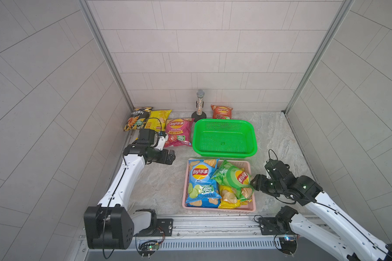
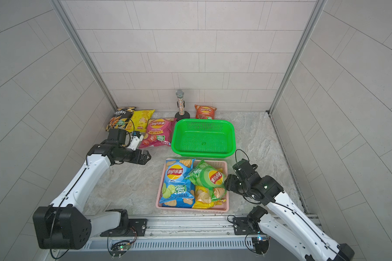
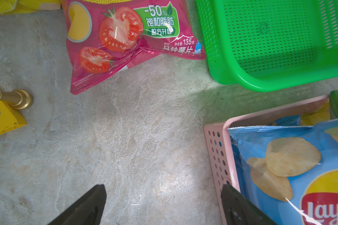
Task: Put the potato chips into the basket
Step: Place the potato chip in the basket.
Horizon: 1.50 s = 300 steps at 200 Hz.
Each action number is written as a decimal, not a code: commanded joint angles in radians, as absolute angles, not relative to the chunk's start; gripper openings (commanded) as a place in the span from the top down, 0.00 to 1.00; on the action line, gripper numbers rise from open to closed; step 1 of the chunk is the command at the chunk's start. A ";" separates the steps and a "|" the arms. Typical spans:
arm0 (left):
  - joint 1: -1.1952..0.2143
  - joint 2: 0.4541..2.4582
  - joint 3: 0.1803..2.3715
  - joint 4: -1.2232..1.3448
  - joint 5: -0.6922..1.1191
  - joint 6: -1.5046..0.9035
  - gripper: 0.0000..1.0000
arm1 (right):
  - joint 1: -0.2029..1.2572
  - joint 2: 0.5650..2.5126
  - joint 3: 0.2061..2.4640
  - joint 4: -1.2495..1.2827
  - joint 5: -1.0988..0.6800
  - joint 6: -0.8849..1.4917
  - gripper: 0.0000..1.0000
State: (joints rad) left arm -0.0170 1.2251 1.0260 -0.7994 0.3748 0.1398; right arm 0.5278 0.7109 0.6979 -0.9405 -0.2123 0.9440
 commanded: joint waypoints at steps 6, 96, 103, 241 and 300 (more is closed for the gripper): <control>-0.012 1.226 1.023 -0.811 0.371 0.156 0.01 | 0.449 0.699 0.657 -0.815 -0.374 0.890 0.40; -0.012 1.234 1.023 -0.810 0.365 0.155 0.01 | 0.330 0.663 0.666 -0.850 -0.470 0.825 0.42; -0.012 1.236 1.023 -0.811 0.364 0.155 0.01 | 0.318 0.670 0.667 -0.854 -0.466 0.813 0.42; -0.012 1.241 1.025 -0.810 0.367 0.153 0.00 | 0.219 0.796 0.665 -0.758 -0.584 0.662 0.53; -0.012 1.242 1.026 -0.812 0.367 0.153 0.01 | 0.201 0.768 0.641 -0.767 -0.573 0.663 0.79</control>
State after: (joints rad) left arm -0.0170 1.2362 1.0260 -0.7994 0.3725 0.1398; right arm 0.2081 0.7895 0.6472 -0.7601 -0.5739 0.6765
